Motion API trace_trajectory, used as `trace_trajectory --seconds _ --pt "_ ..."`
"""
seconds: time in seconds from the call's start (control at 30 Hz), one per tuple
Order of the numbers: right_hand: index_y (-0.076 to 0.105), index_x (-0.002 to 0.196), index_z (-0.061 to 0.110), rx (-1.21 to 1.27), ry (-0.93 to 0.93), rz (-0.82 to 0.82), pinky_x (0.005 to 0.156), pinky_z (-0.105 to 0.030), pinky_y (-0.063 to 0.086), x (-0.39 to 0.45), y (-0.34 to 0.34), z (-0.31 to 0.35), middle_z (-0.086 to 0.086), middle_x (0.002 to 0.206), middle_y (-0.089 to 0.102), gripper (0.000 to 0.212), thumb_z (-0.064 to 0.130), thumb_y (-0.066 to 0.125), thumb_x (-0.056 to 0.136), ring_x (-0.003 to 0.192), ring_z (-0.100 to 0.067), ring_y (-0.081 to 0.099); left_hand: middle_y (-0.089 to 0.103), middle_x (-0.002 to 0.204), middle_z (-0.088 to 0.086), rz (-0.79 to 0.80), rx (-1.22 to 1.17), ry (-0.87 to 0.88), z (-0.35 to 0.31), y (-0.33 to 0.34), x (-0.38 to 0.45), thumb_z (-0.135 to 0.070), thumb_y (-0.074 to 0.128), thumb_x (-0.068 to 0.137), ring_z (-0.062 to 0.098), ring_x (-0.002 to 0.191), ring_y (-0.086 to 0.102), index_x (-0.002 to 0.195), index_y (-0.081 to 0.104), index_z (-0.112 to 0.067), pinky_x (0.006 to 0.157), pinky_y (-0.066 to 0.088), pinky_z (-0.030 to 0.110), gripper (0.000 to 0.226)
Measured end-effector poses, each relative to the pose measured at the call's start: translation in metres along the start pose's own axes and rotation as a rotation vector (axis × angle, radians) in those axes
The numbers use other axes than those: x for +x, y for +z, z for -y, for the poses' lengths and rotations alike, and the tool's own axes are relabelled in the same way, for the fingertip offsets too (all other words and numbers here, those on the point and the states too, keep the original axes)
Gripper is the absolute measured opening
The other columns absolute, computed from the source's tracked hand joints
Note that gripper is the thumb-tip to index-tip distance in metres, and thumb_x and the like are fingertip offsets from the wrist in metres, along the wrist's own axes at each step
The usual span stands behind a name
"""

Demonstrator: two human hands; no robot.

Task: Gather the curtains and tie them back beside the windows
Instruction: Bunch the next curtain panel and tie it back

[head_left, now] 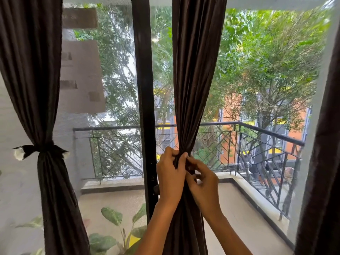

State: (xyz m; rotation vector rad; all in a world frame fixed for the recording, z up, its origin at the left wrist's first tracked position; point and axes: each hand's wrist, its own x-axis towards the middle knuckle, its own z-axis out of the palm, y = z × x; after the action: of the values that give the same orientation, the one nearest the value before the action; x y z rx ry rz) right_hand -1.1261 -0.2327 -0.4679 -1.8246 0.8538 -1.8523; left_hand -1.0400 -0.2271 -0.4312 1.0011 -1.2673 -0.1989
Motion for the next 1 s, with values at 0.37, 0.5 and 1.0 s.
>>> trace_trajectory --seconds 0.37,0.5,1.0 --pt "0.059 0.130 0.016 -0.377 -0.240 0.016 0.076 0.001 0.037 -0.011 0.009 -0.007 0.017 0.127 0.056 0.057 -0.005 0.061 0.078 0.100 -0.009 0.052 0.057 0.066 -0.007 0.007 0.027 -0.013 -0.002 -0.004 0.005 -0.028 0.073 0.080 0.004 0.062 0.058 0.073 0.047 -0.023 0.057 0.045 0.023 0.027" --pt "0.070 0.111 0.022 -0.233 -0.156 -0.089 0.098 -0.005 0.032 -0.006 -0.001 -0.002 0.015 0.138 0.050 0.032 0.010 0.067 0.081 0.127 -0.003 0.044 0.051 0.061 -0.005 0.042 -0.028 -0.053 -0.006 -0.007 0.008 -0.015 0.071 0.083 0.004 0.057 0.053 0.070 0.046 -0.017 0.052 0.039 0.014 0.028" --pt "0.067 0.098 0.025 0.156 0.116 0.019 0.100 -0.022 0.043 0.012 -0.013 0.003 0.016 0.128 0.057 0.045 -0.013 0.068 0.074 0.121 0.003 0.050 0.057 0.066 -0.006 0.015 0.026 0.005 -0.010 -0.006 -0.003 -0.020 0.069 0.085 0.002 0.066 0.059 0.076 0.049 -0.015 0.051 0.039 0.012 0.022"
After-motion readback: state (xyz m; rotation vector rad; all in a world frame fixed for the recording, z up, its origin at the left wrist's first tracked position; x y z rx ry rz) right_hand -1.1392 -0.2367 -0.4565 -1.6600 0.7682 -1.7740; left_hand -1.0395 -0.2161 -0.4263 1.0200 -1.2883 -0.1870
